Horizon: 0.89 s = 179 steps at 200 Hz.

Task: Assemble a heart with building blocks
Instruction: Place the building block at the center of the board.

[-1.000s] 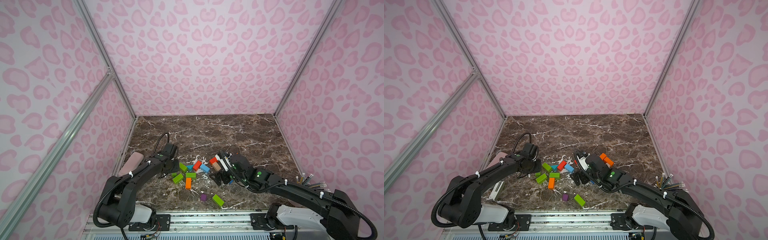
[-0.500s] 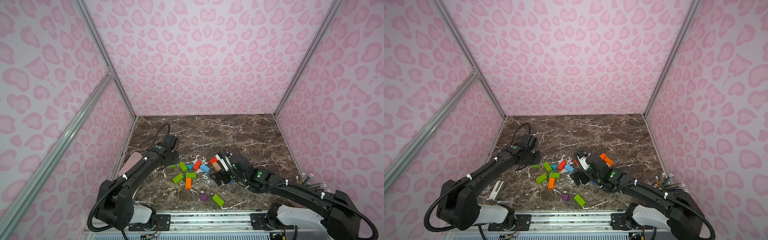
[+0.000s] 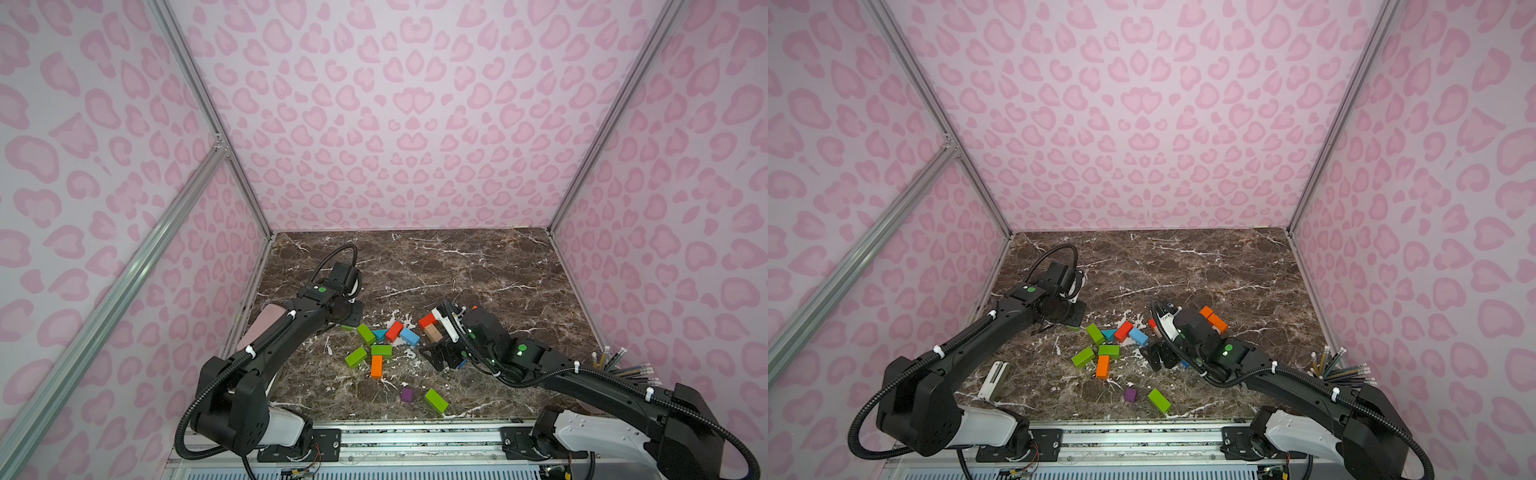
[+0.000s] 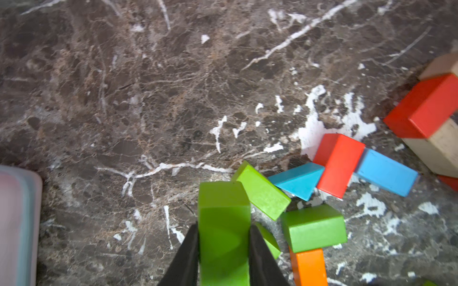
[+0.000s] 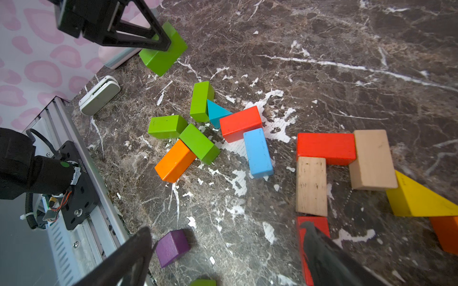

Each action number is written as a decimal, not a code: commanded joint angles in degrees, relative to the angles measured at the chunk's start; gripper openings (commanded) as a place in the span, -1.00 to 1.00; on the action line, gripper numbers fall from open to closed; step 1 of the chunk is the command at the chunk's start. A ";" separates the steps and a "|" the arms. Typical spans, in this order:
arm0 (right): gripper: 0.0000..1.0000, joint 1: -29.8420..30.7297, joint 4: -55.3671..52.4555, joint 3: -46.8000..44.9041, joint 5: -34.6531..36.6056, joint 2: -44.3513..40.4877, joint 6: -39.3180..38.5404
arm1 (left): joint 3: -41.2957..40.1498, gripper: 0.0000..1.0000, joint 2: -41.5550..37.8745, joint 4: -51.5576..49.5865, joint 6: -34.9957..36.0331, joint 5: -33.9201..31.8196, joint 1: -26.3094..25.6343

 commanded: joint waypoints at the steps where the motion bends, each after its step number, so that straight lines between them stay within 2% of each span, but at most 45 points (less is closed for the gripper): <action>1: 0.96 0.02 1.60 0.13 0.04 -0.14 -0.15 | 1.45 -0.70 0.58 0.55 4.04 -0.54 -0.49; 17: 0.96 0.06 1.78 -0.06 -0.10 -0.07 -0.12 | 2.58 -0.70 1.36 -0.75 5.45 -2.45 -0.61; 71: 0.96 -0.01 1.93 -0.18 0.10 -0.02 -0.04 | 2.41 -0.70 1.80 -0.61 7.86 -2.75 -1.45; 140: 0.95 -0.01 1.88 -0.10 0.36 0.13 -0.04 | 3.52 -0.70 5.08 -1.85 8.36 -4.29 -3.25; 179: 0.95 -0.14 1.92 -0.04 0.35 0.35 -0.04 | 4.54 -0.72 8.19 -2.98 7.31 -7.80 -3.25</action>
